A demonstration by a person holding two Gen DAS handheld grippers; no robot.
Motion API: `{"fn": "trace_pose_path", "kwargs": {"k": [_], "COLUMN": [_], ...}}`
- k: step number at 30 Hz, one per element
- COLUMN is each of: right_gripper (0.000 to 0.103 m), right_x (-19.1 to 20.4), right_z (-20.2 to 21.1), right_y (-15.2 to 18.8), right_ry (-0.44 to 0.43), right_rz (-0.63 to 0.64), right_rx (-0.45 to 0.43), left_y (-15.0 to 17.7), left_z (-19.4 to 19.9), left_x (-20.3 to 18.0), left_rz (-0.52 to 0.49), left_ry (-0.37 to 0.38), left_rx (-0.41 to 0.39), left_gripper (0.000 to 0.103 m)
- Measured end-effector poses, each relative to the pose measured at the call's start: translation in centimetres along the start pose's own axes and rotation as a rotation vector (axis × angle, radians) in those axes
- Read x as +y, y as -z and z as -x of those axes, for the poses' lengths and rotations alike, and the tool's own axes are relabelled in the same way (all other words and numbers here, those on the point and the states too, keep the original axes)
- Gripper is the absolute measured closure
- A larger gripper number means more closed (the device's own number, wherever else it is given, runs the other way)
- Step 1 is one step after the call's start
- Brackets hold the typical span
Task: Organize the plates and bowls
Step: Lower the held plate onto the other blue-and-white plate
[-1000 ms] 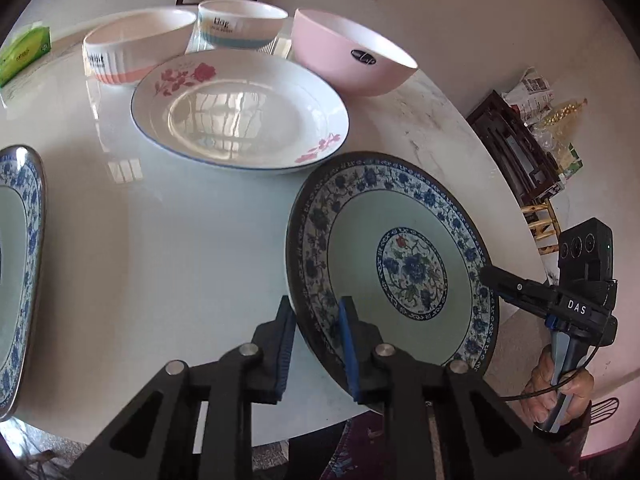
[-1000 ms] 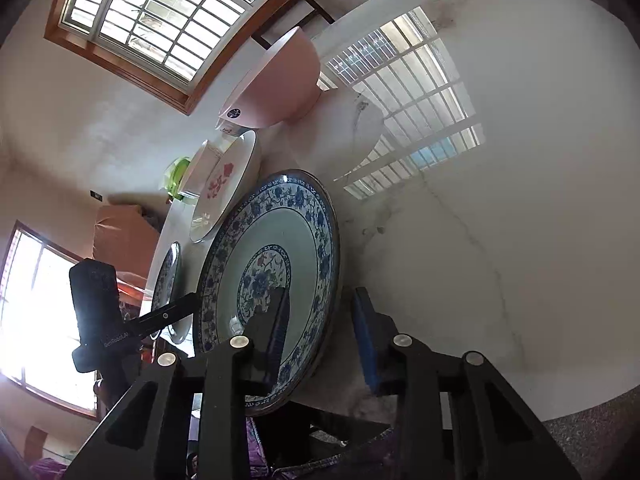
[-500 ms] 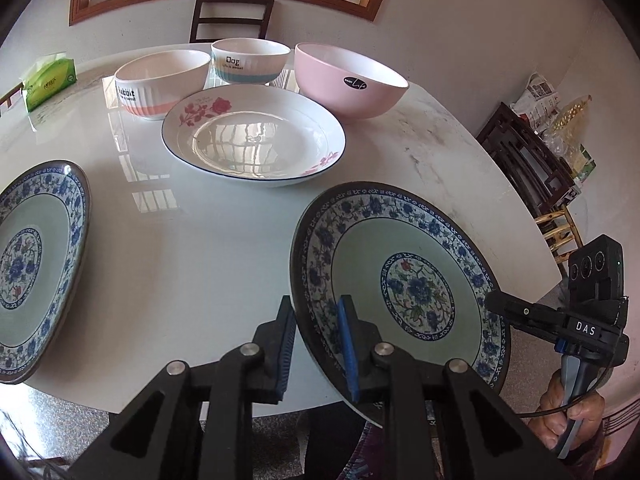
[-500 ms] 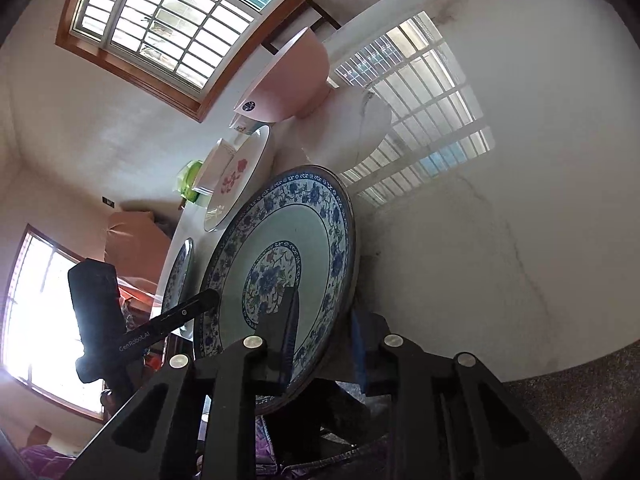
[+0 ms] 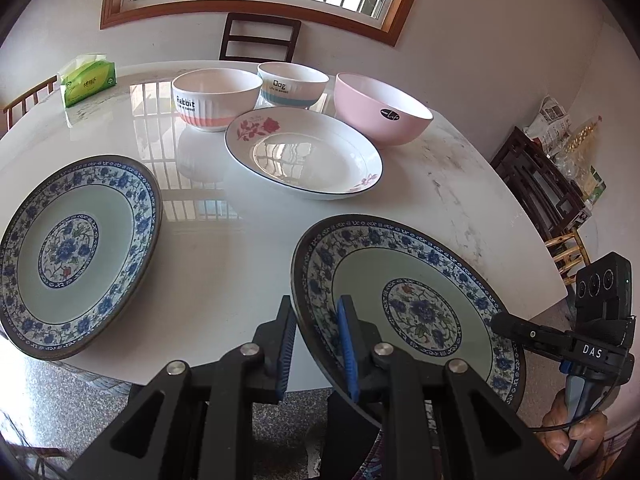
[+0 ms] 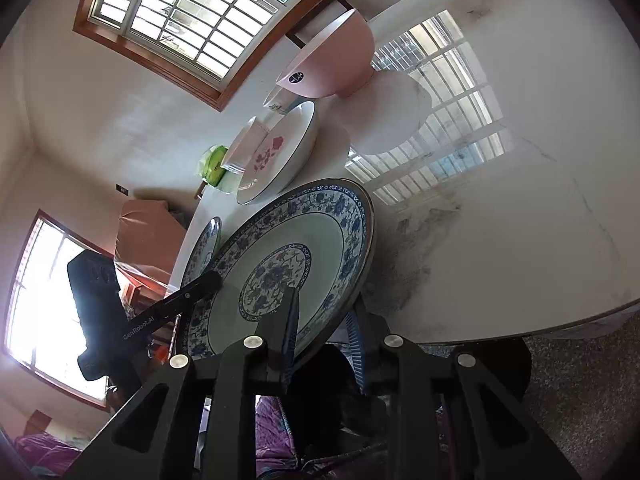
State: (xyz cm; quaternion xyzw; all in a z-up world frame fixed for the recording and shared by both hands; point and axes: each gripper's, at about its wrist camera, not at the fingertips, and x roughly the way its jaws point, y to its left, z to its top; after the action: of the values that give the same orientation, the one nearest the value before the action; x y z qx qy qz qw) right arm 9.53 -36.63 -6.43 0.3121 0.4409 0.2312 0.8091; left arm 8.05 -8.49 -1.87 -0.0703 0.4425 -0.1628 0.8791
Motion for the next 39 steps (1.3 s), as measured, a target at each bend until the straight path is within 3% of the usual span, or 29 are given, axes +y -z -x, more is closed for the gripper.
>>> {"fn": "trace_pose_path", "kwargs": {"k": [18, 39], "right_gripper": [0.079, 0.079], "right_x": [4.9, 15.3], "right_z": [-4.2, -15.3], "right_y": [-0.9, -2.6], "right_ry": [-0.058, -0.118], "right_rz": [0.091, 0.282], "right_rx": [0.051, 0.182], "left_y": [1.0, 1.3], "left_z": [5.7, 11.2], "left_x": [5.2, 16.3], "left_rz": [0.088, 0.282], "left_ry": [-0.073, -0.224], "left_rx": [-0.099, -0.197], "left_gripper": [0.082, 0.082]}}
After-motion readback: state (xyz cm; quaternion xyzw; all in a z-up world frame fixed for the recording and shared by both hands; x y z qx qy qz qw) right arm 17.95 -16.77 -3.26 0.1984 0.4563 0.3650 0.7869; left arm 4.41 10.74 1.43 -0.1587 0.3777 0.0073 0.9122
